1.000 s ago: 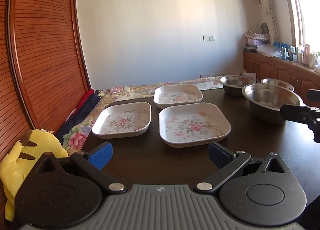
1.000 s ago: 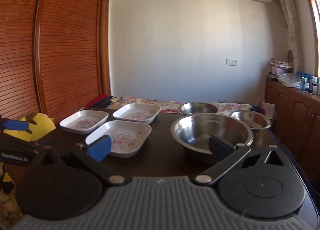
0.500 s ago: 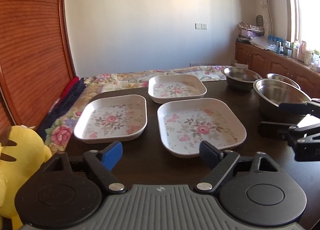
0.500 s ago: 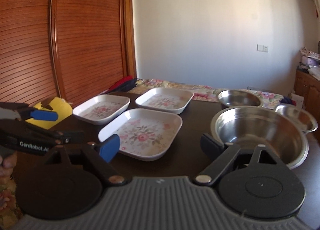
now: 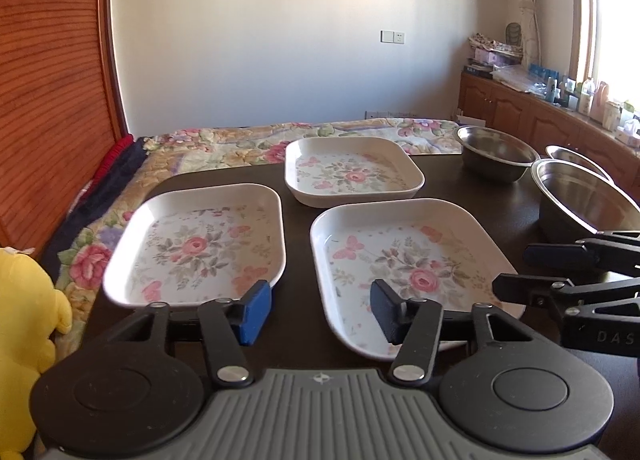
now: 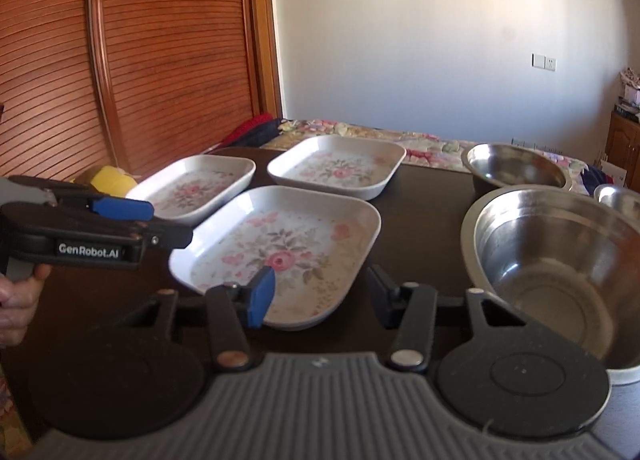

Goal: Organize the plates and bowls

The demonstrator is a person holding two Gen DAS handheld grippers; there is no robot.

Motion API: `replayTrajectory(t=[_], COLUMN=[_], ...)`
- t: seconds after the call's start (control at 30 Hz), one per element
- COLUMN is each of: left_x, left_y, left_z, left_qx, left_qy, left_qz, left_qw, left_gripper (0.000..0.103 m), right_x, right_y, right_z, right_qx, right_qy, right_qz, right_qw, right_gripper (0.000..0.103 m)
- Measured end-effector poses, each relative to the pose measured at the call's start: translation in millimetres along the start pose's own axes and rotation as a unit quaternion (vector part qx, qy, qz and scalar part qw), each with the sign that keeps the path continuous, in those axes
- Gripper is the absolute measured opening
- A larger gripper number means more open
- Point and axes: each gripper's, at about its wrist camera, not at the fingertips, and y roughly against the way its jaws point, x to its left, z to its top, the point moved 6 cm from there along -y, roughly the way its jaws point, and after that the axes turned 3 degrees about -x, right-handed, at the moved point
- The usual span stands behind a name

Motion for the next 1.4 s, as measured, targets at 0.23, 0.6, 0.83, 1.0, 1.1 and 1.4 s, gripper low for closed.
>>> replayTrajectory(t=[0.23,0.6,0.83,1.0,1.1,1.4], left_x=[2,-3,-2,-4,-5,-6], left_y=[-14,-28,-33,-32,-30,-27], left_z=[1,-2,-3,-4,-5,-8], left_qx=[0.013,0.026,0.029,0.031,0.033,0.032], left_qy=[0.000,-0.008,-0.008,-0.008,-0.005,-0.007], left_qz=[-0.023,-0.036,-0.036,-0.035,-0.037,-0.036], left_qw=[0.9997,0.9990,0.9989,0.9989,0.9987,0.9988], left_gripper=[0.039,0.030,0.028,0.027,0.027,0.027], right_x=[-3,-8,-12,-14,-14,-17], right_y=[-16,-31,-36,-36,-35,-37], right_z=[0,-4,-4,-4,-5,-3], right_qx=[0.013,0.029,0.031,0.029,0.027,0.027], right_qy=[-0.005,-0.018,-0.026,-0.031,-0.033,-0.035], right_qz=[-0.011,-0.011,-0.016,-0.014,-0.014,-0.013], right_qw=[1.000,0.999,0.999,0.999,0.999,0.999], right_gripper=[0.047,0.040,0.029,0.024,0.024,0.024])
